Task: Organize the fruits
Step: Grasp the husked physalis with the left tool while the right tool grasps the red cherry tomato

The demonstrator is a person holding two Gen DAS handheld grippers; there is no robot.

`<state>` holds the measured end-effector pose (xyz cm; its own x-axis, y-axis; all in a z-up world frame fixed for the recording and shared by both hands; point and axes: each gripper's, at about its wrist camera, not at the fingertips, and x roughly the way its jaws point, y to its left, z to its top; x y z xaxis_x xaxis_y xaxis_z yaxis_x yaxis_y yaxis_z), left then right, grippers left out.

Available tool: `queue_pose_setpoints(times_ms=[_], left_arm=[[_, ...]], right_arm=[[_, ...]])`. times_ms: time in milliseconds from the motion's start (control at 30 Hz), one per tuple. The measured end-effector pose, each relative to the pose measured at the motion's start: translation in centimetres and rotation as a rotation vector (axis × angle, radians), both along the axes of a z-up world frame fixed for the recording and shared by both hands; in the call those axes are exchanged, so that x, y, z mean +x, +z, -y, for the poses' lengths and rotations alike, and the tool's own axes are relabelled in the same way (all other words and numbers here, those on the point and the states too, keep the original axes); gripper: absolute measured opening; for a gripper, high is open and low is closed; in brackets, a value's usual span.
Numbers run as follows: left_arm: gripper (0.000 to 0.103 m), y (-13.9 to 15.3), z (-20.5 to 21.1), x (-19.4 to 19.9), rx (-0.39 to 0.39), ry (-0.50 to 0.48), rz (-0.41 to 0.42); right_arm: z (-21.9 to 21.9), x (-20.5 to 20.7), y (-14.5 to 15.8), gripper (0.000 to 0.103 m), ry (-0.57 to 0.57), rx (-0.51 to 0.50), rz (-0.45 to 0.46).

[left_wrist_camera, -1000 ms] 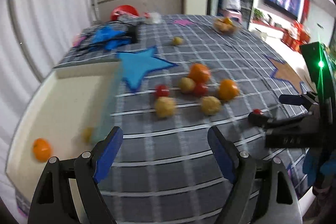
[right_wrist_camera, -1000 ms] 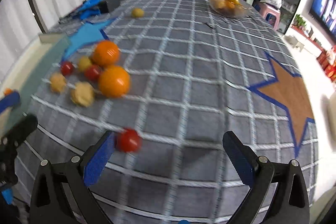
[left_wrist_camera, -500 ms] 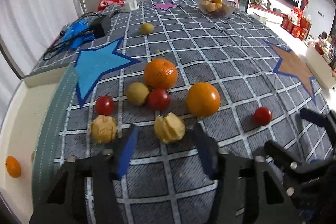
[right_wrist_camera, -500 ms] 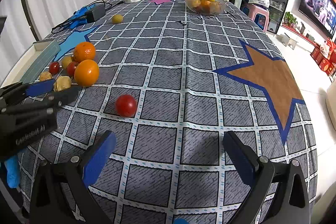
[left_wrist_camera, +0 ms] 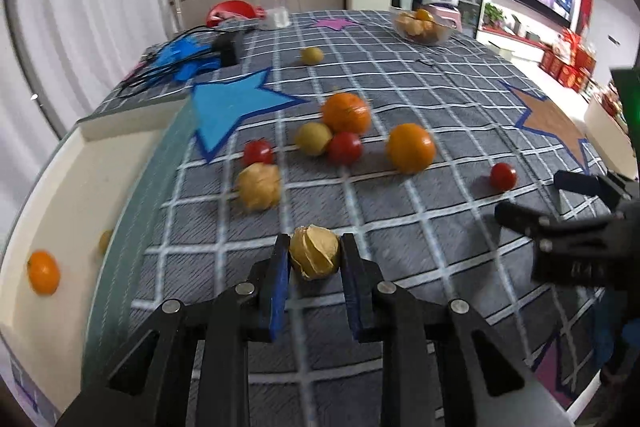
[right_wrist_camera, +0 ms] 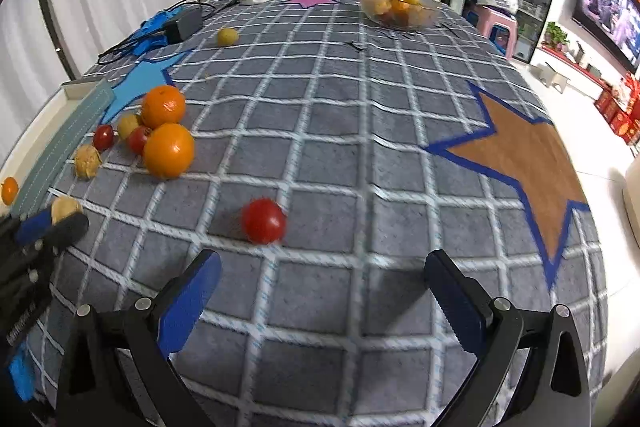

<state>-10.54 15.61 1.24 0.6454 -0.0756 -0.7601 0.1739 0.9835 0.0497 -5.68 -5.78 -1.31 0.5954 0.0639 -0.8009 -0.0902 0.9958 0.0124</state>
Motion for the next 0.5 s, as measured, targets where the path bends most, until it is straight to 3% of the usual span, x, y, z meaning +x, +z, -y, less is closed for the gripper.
queue_pose_setpoints(times_ms=[100,167,233,300,500], left_arm=[[0.027,-0.6,-0.6,0.0,-0.019,0.011,-0.008],[0.027,-0.6,-0.7,-0.1,-0.017,0.014,0.003],[0.027,-0.7,-0.5,-0.3,-0.009,0.011,0.022],[0.027,-0.7,-0.4,-0.4,0.001,0.011,0.036],[0.028,-0.8,-1.2,-0.2,-0.052,0.01,0.028]], right_arm=[[-1.0,0.9,0.1,0.101,0.018,-0.009,-0.001],[-1.5,0.9,0.2,0.086,0.027,-0.023,0.016],[-1.8,0.6,0.6,0.044,0.031,-0.019,0.037],[-1.9,0.5,0.8,0.026,0.032,-0.007,0.042],[-0.9,-0.1,0.9,0.026,0.018,0.098,0.07]])
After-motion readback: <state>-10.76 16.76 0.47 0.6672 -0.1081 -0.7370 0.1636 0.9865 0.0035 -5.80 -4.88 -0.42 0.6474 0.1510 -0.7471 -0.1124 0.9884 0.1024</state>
